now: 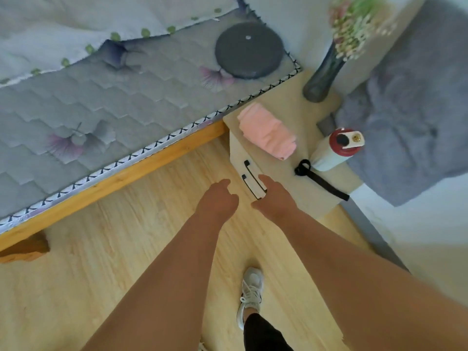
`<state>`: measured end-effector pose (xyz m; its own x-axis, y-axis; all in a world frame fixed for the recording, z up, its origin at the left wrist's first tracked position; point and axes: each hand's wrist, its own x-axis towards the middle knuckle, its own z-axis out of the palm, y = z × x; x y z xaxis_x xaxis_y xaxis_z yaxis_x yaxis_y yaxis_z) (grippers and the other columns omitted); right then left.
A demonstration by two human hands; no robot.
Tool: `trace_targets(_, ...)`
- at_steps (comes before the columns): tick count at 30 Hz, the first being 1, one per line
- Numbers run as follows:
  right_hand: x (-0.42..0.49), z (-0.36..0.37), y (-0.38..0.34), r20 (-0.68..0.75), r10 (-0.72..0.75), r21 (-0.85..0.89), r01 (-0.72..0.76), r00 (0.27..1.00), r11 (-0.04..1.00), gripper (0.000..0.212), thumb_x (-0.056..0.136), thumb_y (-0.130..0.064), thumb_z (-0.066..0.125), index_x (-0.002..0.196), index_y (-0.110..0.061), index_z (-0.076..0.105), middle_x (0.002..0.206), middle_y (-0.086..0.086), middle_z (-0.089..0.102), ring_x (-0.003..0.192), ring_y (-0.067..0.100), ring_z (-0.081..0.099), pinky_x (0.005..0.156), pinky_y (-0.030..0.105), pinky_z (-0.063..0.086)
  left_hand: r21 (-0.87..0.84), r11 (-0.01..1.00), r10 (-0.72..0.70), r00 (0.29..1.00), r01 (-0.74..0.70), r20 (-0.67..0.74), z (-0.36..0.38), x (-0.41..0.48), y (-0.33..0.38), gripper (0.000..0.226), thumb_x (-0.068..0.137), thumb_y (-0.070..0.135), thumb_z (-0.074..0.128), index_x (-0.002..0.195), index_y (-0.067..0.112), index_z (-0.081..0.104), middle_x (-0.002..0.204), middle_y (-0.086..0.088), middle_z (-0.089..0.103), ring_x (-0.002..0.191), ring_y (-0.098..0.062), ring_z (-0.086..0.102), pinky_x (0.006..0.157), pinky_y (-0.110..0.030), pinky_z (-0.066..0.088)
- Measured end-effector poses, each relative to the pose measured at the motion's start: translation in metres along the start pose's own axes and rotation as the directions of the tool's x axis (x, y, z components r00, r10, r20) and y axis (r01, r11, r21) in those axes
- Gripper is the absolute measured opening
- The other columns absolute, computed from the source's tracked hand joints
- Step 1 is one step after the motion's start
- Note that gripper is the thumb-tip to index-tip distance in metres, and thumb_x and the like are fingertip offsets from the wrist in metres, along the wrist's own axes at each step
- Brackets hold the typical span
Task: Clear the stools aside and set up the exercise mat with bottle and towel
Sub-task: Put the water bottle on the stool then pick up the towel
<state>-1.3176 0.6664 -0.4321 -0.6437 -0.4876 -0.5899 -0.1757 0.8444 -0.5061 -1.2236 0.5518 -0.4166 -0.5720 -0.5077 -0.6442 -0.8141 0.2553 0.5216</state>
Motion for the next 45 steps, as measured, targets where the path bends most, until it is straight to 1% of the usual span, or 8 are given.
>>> trace_targets(7,0.025,-0.059,0.063,-0.167,0.115,0.119,-0.095,0.979,0.988,0.051,0.085,-0.014,0.061,0.134,-0.021,0.047,0.129,0.002,0.055,0.100,0.016,0.054,0.075,0.025,0.036,-0.050,0.994,0.097,0.993,-0.093,0.071,0.043,0.030,0.089,0.056,0.094,0.020,0.047,0.147,0.023,0.033,0.145,-0.001,0.043,0.106,-0.011,0.049,0.081,-0.024,0.036)
trace_targets(11,0.040,-0.090,0.099,-0.266,0.247,0.250,-0.181,0.932,0.951,0.051,0.086,-0.014,0.062,0.132,-0.016,0.042,0.105,-0.002,0.053,0.068,0.005,0.048,0.052,0.019,0.032,-0.109,0.985,0.145,0.982,-0.133,0.119,0.060,0.050,0.134,0.056,0.093,0.018,0.049,0.147,0.025,0.033,0.147,0.005,0.041,0.095,-0.008,0.055,0.070,-0.014,0.041)
trace_targets(16,0.066,-0.134,0.128,-0.347,0.385,0.451,-0.208,0.855,0.868,0.055,0.079,-0.020,0.072,0.122,-0.018,0.038,0.096,-0.003,0.052,0.069,0.007,0.050,0.051,0.023,0.036,-0.089,0.982,0.179,0.974,-0.168,0.137,0.083,0.079,0.187,0.061,0.092,0.014,0.053,0.148,0.021,0.031,0.148,-0.005,0.042,0.124,-0.022,0.049,0.085,-0.024,0.041)
trace_targets(22,0.097,-0.152,0.137,-0.296,0.307,0.456,-0.149,0.904,0.877,0.083,0.071,-0.012,0.081,0.139,-0.015,0.035,0.129,0.005,0.055,0.118,0.025,0.053,0.086,0.028,0.037,-0.032,0.983,0.183,0.965,-0.180,0.187,0.101,0.103,0.238,0.064,0.096,0.006,0.044,0.152,0.020,0.018,0.155,-0.006,0.031,0.139,-0.026,0.034,0.109,-0.033,0.031)
trace_targets(30,0.107,-0.145,0.139,-0.277,0.275,0.543,-0.087,0.921,0.835,0.076,0.070,-0.007,0.080,0.134,-0.016,0.041,0.108,-0.007,0.054,0.100,0.012,0.049,0.084,0.024,0.036,0.066,0.989,0.110,0.948,-0.135,0.298,0.105,0.110,0.259,0.067,0.088,-0.006,0.054,0.148,0.011,0.030,0.144,-0.012,0.046,0.132,-0.030,0.043,0.111,-0.039,0.033)
trace_targets(35,0.099,-0.149,0.130,-0.340,0.246,0.503,-0.046,0.908,0.863,0.072,0.070,-0.009,0.079,0.132,-0.016,0.043,0.117,-0.002,0.060,0.108,0.017,0.055,0.092,0.031,0.044,-0.112,0.986,0.150,0.944,-0.121,0.295,0.099,0.102,0.252,0.073,0.085,-0.012,0.053,0.149,0.016,0.030,0.144,-0.009,0.046,0.132,-0.029,0.043,0.111,-0.040,0.035)
trace_targets(38,0.092,-0.152,0.117,-0.422,0.213,0.422,-0.018,0.881,0.907,0.067,0.072,-0.013,0.075,0.130,-0.019,0.043,0.109,-0.006,0.057,0.100,0.016,0.055,0.076,0.025,0.042,-0.278,0.956,0.176,0.948,-0.099,0.265,0.090,0.096,0.243,0.076,0.081,-0.016,0.053,0.147,0.017,0.035,0.141,-0.010,0.049,0.131,-0.029,0.045,0.110,-0.042,0.038)
trace_targets(45,0.065,-0.137,0.062,-0.566,-0.006,0.225,0.162,0.824,0.961,0.054,0.071,-0.011,0.065,0.121,-0.018,0.045,0.117,0.003,0.049,0.104,0.015,0.045,0.080,0.031,0.044,-0.737,0.674,0.199,0.950,0.047,0.243,0.046,0.065,0.200,0.075,0.078,-0.024,0.039,0.142,0.013,0.044,0.129,-0.013,0.054,0.122,-0.026,0.051,0.101,-0.031,0.046)
